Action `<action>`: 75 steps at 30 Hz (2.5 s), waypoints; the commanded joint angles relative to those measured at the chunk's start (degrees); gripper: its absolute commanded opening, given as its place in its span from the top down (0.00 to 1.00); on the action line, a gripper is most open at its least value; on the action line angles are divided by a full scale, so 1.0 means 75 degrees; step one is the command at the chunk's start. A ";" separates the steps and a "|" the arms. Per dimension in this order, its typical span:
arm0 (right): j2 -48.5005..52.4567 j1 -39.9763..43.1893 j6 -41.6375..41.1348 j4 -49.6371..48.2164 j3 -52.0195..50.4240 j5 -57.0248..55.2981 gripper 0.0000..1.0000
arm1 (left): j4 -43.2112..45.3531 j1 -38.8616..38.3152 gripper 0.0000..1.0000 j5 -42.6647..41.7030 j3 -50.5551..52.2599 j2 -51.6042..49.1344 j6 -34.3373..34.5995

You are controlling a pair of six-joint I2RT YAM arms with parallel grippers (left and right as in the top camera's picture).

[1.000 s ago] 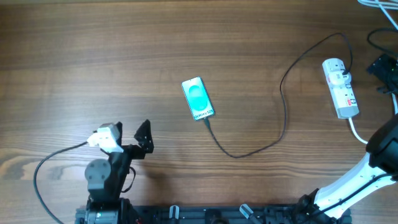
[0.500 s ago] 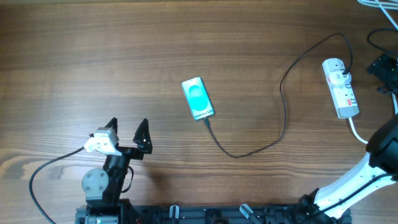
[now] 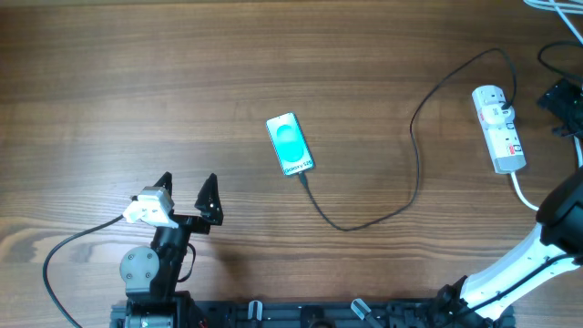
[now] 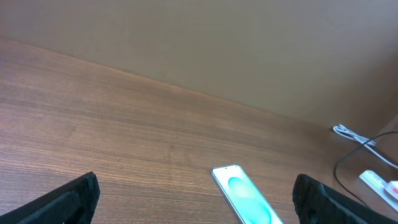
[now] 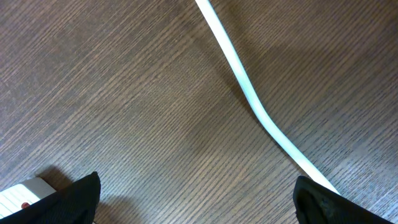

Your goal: Plug charger to phone and switch on socket

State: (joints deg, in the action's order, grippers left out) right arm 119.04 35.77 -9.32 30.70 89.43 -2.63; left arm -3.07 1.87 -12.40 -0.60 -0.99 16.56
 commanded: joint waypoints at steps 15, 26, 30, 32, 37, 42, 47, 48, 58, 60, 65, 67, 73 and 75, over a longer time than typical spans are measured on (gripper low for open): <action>-0.3133 -0.0245 0.0026 -0.0029 0.0111 -0.0073 0.00 | -0.0035 -0.0035 0.00 0.0041 0.0038 0.0082 -0.0178; -0.5053 -0.2154 0.0067 -0.0050 -0.1865 -0.0268 0.00 | -0.0035 -0.0035 0.00 0.0041 0.0038 0.0082 -0.0178; -0.5511 -0.3328 0.0775 -0.2130 -0.4109 -0.0551 0.00 | -0.0035 -0.0035 0.00 0.0041 0.0038 0.0082 -0.0178; -0.5511 -0.3480 0.1553 -0.2363 -0.4543 0.0108 0.00 | -0.0035 -0.0035 0.00 0.0041 0.0038 0.0082 -0.0178; -0.5508 -0.3625 0.2046 -0.2326 -0.5488 0.1055 0.00 | -0.0035 -0.0035 0.00 0.0041 0.0038 0.0082 -0.0178; -0.5505 -0.3625 0.2043 -0.3567 -0.7455 0.1536 0.00 | -0.0035 -0.0035 0.00 0.0041 0.0038 0.0082 -0.0178; -0.5502 -0.3625 0.2040 -0.5272 -0.9180 0.1635 0.00 | -0.0035 -0.0035 0.00 0.0041 0.0038 0.0082 -0.0178; -0.5502 -0.3625 0.2043 -0.5502 -0.9486 0.1687 0.00 | -0.0035 -0.0035 0.00 0.0041 0.0038 0.0082 -0.0178; -0.5595 -0.3625 0.2017 -0.6595 -1.1141 0.1775 0.00 | -0.0035 -0.0035 0.00 0.0041 0.0038 0.0082 -0.0178; -0.5715 -0.3625 0.2020 -0.6496 -1.1182 0.1918 0.00 | -0.0038 -0.0035 0.00 0.0041 0.0038 0.0082 -0.0178; -0.6108 -0.3625 0.1798 -0.7396 -1.1879 0.1915 0.00 | -0.0035 -0.0035 0.00 0.0041 0.0038 0.0082 -0.0178; -0.6368 -0.3625 0.1652 -0.7213 -1.1887 0.1918 0.00 | -0.0035 -0.0035 0.00 0.0041 0.0038 0.0082 -0.0178; -0.8559 -0.3625 0.1684 -0.5123 -1.1887 0.2020 0.00 | -0.0035 -0.0035 0.00 0.0041 0.0038 0.0082 -0.0178; -0.9670 -0.3625 0.1789 -0.4150 -1.1887 0.1985 0.00 | -0.0035 -0.0035 0.00 0.0041 0.0038 0.0082 -0.0178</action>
State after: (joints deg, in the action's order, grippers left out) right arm 51.75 8.75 4.93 -4.82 1.74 11.38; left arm -3.07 1.87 -12.40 -0.60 -0.89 16.56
